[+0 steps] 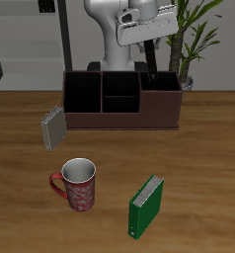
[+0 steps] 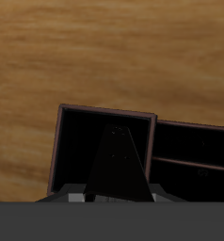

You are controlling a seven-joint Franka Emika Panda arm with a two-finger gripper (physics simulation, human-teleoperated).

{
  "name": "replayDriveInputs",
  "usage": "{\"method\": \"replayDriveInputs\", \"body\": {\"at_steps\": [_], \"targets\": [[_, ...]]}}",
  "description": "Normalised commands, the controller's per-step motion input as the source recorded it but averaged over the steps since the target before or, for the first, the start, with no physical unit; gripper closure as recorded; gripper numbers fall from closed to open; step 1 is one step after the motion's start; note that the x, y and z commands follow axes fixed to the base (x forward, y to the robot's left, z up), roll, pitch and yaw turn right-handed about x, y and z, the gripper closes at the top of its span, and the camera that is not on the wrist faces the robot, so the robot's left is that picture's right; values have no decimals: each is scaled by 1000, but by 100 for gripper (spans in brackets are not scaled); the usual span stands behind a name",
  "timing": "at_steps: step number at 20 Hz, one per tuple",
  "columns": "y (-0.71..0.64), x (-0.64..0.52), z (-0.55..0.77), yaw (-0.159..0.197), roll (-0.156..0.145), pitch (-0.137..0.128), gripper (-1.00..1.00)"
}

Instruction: Place the black book into the back desk caddy's right compartment

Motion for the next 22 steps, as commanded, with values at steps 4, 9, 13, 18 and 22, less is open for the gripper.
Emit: {"method": "replayDriveInputs", "body": {"at_steps": [4, 9, 13, 18, 22], "targets": [[38, -151, -141, 2, -9, 7, 100], [3, 6, -116, 3, -8, 3, 100], [5, 76, -123, -1, -12, 0, 100], [23, 128, -173, -4, 3, 25, 100], [44, 192, -272, 6, 1, 36, 100]]}}
